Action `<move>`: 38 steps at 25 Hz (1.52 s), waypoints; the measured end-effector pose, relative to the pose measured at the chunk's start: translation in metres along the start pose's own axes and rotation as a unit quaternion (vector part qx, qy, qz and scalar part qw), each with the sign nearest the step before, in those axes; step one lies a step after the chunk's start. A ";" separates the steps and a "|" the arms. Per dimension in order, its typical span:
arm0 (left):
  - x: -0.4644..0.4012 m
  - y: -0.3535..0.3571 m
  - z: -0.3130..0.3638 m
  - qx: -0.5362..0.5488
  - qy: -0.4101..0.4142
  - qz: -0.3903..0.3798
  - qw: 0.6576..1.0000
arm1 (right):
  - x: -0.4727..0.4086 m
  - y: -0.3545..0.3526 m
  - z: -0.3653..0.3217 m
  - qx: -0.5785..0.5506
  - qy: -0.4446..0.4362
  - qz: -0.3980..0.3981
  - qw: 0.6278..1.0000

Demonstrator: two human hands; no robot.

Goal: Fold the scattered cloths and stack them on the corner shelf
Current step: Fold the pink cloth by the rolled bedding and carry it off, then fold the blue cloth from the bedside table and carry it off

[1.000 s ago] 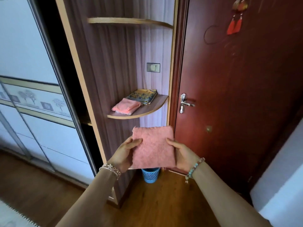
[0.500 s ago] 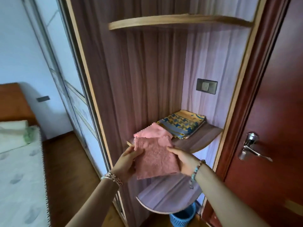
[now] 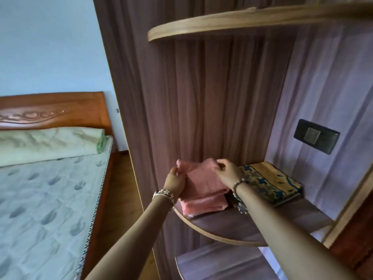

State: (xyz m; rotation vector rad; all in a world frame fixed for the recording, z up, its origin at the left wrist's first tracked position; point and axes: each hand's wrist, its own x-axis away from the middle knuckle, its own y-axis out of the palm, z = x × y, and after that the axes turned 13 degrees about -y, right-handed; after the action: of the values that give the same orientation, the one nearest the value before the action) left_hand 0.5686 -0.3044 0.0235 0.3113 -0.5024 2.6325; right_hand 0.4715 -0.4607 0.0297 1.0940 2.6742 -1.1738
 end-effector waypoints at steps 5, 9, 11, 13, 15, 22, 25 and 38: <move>-0.009 0.021 -0.013 -0.151 -0.001 0.072 0.986 | -0.004 0.028 0.030 0.056 -0.031 -0.065 0.996; -0.015 0.037 -0.033 -0.192 0.002 0.106 0.976 | 0.001 0.038 0.040 0.128 -0.074 -0.092 0.985; -0.017 0.045 -0.042 -0.202 0.003 0.119 0.972 | 0.002 0.045 0.052 0.138 -0.084 -0.100 0.982; -0.018 0.052 -0.049 -0.197 -0.003 0.125 0.972 | 0.004 0.051 0.063 0.134 -0.076 -0.117 0.981; -0.015 0.056 -0.053 -0.200 0.001 0.125 0.972 | 0.006 0.057 0.070 0.141 -0.067 -0.126 0.980; -0.019 0.061 -0.068 -0.311 0.015 0.153 0.938 | 0.008 0.068 0.075 0.171 -0.053 -0.144 0.973; -0.023 0.061 -0.070 -0.307 -0.018 0.158 0.938 | 0.007 0.071 0.078 0.202 -0.046 -0.157 0.966; 0.033 -0.115 0.014 0.158 0.081 0.010 0.984 | -0.003 0.032 -0.096 -0.468 0.023 0.008 0.884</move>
State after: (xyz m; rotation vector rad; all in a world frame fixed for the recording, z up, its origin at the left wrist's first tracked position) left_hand 0.5946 -0.2013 0.0804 0.1870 -0.0331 2.7249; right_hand 0.5163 -0.3844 0.0790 0.9172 2.6640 0.2193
